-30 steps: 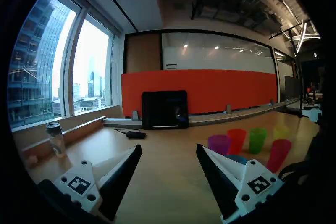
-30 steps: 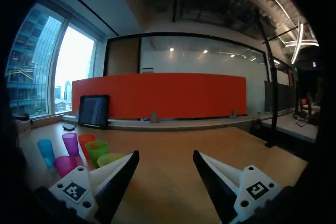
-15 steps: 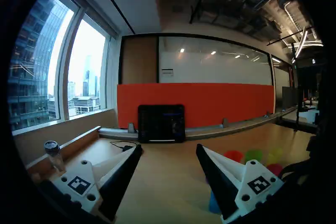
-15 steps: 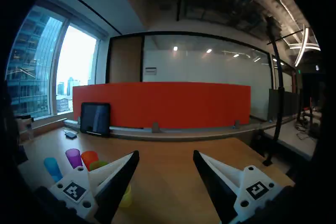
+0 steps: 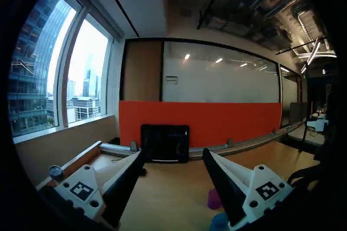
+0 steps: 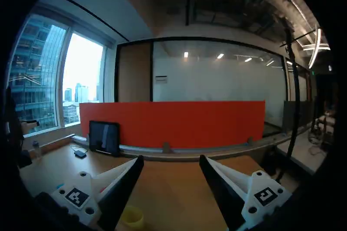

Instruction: Pour water

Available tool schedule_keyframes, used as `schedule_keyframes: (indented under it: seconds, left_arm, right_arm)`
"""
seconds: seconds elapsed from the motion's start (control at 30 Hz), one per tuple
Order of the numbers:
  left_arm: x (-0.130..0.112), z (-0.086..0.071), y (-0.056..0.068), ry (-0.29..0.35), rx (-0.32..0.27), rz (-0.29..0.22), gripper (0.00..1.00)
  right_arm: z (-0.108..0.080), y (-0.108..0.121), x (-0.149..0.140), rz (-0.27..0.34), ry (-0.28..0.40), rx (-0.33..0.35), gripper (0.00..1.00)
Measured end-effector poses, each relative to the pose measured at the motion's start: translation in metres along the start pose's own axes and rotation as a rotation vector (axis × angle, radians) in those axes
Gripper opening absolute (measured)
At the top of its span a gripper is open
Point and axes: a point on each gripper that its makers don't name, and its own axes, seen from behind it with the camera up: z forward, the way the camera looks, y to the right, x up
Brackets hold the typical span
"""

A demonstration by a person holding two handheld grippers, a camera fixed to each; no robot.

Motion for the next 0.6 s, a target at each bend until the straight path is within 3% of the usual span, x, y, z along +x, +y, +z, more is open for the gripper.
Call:
schedule_keyframes:
  seconds: [0.23, 0.6]
  left_arm:
    - [0.026, 0.007, 0.005, -0.002, -0.029, 0.006, 0.97]
    - [0.024, 0.011, 0.019, -0.035, -0.088, 0.04, 0.97]
  right_arm:
    - [0.004, -0.002, 0.027, -0.013, 0.004, 0.018, 1.0]
    - [0.009, -0.007, 0.029, 0.005, -0.007, 0.061, 0.99]
